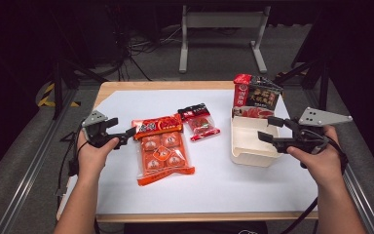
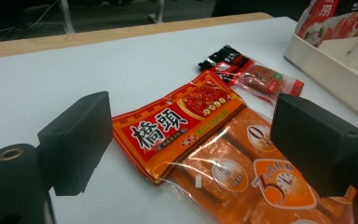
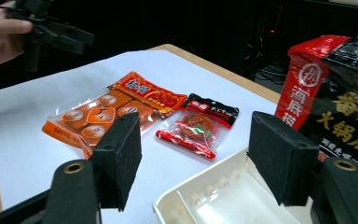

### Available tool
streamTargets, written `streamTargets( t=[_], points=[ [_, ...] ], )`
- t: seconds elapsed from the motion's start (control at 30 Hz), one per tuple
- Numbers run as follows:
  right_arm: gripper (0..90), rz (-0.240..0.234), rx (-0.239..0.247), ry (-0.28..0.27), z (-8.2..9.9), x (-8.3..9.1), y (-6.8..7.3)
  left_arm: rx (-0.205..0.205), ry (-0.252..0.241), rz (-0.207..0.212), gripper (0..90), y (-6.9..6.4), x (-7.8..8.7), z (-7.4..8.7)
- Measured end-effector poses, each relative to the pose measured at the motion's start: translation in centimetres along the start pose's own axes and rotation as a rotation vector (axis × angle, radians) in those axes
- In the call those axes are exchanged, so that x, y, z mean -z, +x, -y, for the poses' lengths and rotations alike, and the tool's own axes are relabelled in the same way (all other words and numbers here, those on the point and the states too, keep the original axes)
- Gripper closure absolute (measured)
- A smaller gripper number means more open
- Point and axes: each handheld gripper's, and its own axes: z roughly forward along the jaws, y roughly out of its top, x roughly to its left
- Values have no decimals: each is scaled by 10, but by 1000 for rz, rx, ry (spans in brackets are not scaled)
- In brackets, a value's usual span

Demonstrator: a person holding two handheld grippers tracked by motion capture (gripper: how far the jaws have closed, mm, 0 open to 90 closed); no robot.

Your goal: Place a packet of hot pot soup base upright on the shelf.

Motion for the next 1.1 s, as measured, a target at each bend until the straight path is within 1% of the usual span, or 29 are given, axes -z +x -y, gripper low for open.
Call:
streamTargets(
  t=[0.07,0.1,0.17,0.27,0.3,0.33,0.37,0.4,0.47,0.53,0.6,0.7,0.77,0.83,0.9,0.93,1.1],
  points=[
    [351,-5,5,2,-1,-1,2,12,-14,1,165,6,-6,1],
    [351,-8,5,6,-1,-2,3,9,-14,-5,168,9,-10,2],
    [351,-13,11,8,-1,-4,5,19,-9,-19,177,15,-18,4],
    [350,-14,20,17,-1,-7,7,55,16,-38,181,25,-31,8],
    [350,-17,19,19,-1,-7,8,63,30,-48,189,29,-35,10],
    [350,-18,20,21,-1,-8,8,63,30,-48,213,29,-35,10],
    [350,-18,20,21,-1,-8,8,71,40,-53,213,31,-38,11],
    [350,-22,20,22,-1,-10,9,100,48,-53,216,34,-42,13],
    [350,-22,22,22,-1,-11,9,135,56,-58,215,40,-48,15],
    [350,-24,21,27,0,-13,11,148,78,-74,202,44,-54,17],
    [350,-25,24,29,1,-14,12,153,104,-77,191,46,-58,18],
    [350,-20,23,33,3,-15,13,148,130,-87,191,48,-64,20],
    [350,-17,21,29,5,-16,12,160,152,-78,188,49,-68,21],
    [345,-17,16,25,8,-18,11,162,168,-78,181,51,-73,22],
    [344,-18,12,25,11,-20,11,184,189,-72,171,53,-77,22],
    [344,-17,10,24,12,-21,10,191,186,-69,171,53,-78,23],
    [344,-20,8,21,15,-22,10,205,205,-59,176,55,-83,25]
  ],
)
